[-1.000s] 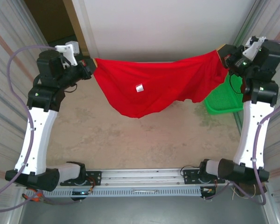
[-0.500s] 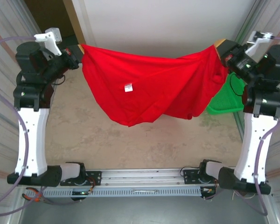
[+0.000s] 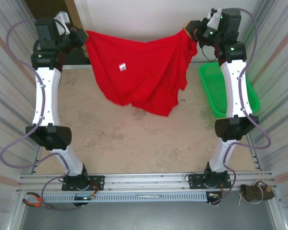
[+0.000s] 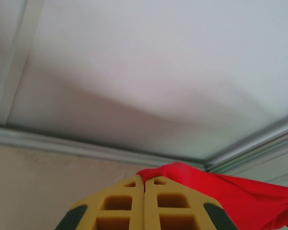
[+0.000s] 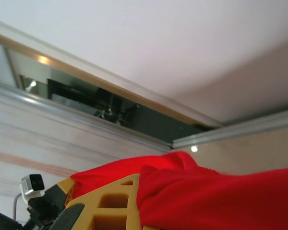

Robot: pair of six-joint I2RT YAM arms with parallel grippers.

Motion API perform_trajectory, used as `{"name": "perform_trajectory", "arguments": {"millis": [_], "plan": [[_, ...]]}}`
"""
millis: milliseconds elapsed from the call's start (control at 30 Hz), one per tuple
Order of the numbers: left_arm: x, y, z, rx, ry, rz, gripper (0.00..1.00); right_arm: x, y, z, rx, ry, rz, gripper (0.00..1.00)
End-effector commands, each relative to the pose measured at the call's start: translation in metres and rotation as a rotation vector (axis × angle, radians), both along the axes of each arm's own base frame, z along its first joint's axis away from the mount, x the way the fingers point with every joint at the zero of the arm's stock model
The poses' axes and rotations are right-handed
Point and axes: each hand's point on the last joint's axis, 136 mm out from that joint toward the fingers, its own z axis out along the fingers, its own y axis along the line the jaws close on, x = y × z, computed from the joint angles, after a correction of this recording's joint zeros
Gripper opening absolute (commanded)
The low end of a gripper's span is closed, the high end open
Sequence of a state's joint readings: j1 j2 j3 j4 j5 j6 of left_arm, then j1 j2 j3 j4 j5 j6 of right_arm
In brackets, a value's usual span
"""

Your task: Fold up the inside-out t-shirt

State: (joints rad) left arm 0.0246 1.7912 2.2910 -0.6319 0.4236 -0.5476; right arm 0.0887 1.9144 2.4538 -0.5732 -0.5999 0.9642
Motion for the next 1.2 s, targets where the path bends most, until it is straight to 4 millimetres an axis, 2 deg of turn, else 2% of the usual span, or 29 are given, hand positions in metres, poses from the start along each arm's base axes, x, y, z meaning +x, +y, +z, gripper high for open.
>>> {"name": "perform_trajectory", "arguments": {"millis": [0, 100, 167, 233, 300, 400, 467, 567, 667, 767, 800, 867, 933, 1067, 1167], "plan": [[-0.048, 0.001, 0.077, -0.024, -0.183, -0.011, 0.00, -0.065, -0.008, 0.097, 0.016, -0.265, 0.009, 0.00], [-0.062, 0.000, 0.071, -0.012, -0.180, -0.017, 0.00, -0.085, -0.009, 0.090, -0.021, -0.265, -0.001, 0.00], [-0.071, -0.001, 0.049, 0.001, -0.142, -0.030, 0.00, -0.094, -0.009, 0.063, -0.046, -0.225, -0.016, 0.00], [-0.082, -0.003, 0.017, 0.015, -0.082, -0.043, 0.00, -0.100, -0.014, 0.022, -0.058, -0.160, -0.045, 0.00], [-0.092, -0.004, -0.028, 0.027, 0.000, -0.051, 0.00, -0.105, -0.020, -0.043, -0.073, -0.047, -0.074, 0.00], [-0.115, -0.008, -0.104, 0.016, 0.136, -0.072, 0.00, -0.126, -0.026, -0.156, -0.119, 0.147, -0.106, 0.00], [-0.137, -0.014, -0.162, -0.010, 0.241, -0.093, 0.00, -0.150, -0.030, -0.236, -0.168, 0.286, -0.125, 0.00], [-0.176, -0.018, -0.240, -0.049, 0.389, -0.095, 0.00, -0.189, -0.038, -0.331, -0.245, 0.467, -0.157, 0.00], [-0.211, -0.026, -0.293, -0.084, 0.475, -0.093, 0.00, -0.224, -0.051, -0.382, -0.306, 0.573, -0.213, 0.02], [-0.239, -0.036, -0.319, -0.092, 0.516, -0.096, 0.01, -0.243, -0.065, -0.404, -0.359, 0.641, -0.269, 0.13], [-0.246, -0.039, -0.323, -0.086, 0.522, -0.096, 0.12, -0.246, -0.068, -0.407, -0.369, 0.650, -0.280, 0.18], [-0.257, -0.040, -0.326, -0.061, 0.531, -0.087, 0.50, -0.250, -0.074, -0.407, -0.384, 0.659, -0.303, 0.48], [-0.260, -0.037, -0.320, -0.034, 0.522, -0.074, 0.67, -0.252, -0.077, -0.399, -0.395, 0.652, -0.317, 0.61], [-0.252, -0.029, -0.293, 0.028, 0.475, -0.045, 0.79, -0.249, -0.079, -0.365, -0.393, 0.585, -0.337, 0.62], [-0.225, -0.033, -0.283, 0.055, 0.464, -0.055, 0.82, -0.237, -0.069, -0.355, -0.378, 0.574, -0.297, 0.60]]}}
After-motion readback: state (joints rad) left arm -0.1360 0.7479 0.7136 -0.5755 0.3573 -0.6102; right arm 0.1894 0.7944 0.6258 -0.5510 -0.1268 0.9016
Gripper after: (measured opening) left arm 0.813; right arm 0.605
